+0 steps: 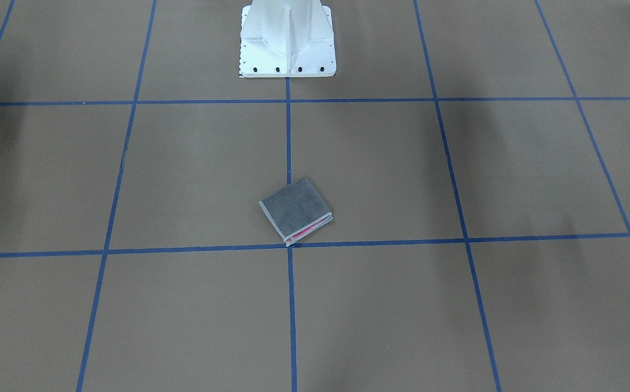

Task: Fold towel twice with both arms

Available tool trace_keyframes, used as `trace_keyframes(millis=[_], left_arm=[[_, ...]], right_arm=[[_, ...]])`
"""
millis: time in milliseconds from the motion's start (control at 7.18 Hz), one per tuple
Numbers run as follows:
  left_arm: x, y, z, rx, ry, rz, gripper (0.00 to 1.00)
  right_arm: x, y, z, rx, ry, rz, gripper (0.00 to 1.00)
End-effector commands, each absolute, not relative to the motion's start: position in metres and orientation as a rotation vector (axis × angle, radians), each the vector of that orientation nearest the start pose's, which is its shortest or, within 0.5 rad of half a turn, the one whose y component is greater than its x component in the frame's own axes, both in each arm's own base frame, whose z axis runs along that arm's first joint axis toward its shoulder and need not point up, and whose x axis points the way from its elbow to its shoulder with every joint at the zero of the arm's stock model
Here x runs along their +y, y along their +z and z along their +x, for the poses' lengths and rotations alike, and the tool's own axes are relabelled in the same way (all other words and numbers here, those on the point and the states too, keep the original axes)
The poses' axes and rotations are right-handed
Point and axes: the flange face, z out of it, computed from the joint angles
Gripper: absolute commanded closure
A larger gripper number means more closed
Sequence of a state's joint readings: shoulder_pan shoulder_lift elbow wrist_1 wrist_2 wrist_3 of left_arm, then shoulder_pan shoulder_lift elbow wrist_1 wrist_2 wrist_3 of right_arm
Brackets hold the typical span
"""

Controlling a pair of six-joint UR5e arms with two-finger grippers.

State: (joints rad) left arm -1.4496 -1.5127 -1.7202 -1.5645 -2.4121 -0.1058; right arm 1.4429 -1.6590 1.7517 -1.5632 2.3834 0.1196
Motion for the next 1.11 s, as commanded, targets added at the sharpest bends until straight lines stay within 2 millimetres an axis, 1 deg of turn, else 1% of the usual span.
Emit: trace_keyframes(millis=[0, 418, 557, 976], left_arm=[[-0.4748, 0.6145, -0.0039, 0.843, 0.041, -0.024, 0.0], [-0.4751, 0.6213, -0.0039, 0.841, 0.038, -0.036, 0.0], [-0.4757, 0.6215, -0.0032, 0.84, 0.04, -0.037, 0.0], [-0.4771, 0.6208, -0.003, 0.84, 0.042, -0.034, 0.0]], right_arm=[[-0.4646, 0.6077, 0.0107, -0.815, -0.03, 0.001, 0.0], [-0.4696, 0.6109, 0.012, -0.778, -0.031, 0.004, 0.0], [-0.4708, 0.6144, 0.0131, -0.771, -0.027, 0.0, 0.0], [-0.4707, 0.6153, 0.0182, -0.761, -0.02, 0.005, 0.0]])
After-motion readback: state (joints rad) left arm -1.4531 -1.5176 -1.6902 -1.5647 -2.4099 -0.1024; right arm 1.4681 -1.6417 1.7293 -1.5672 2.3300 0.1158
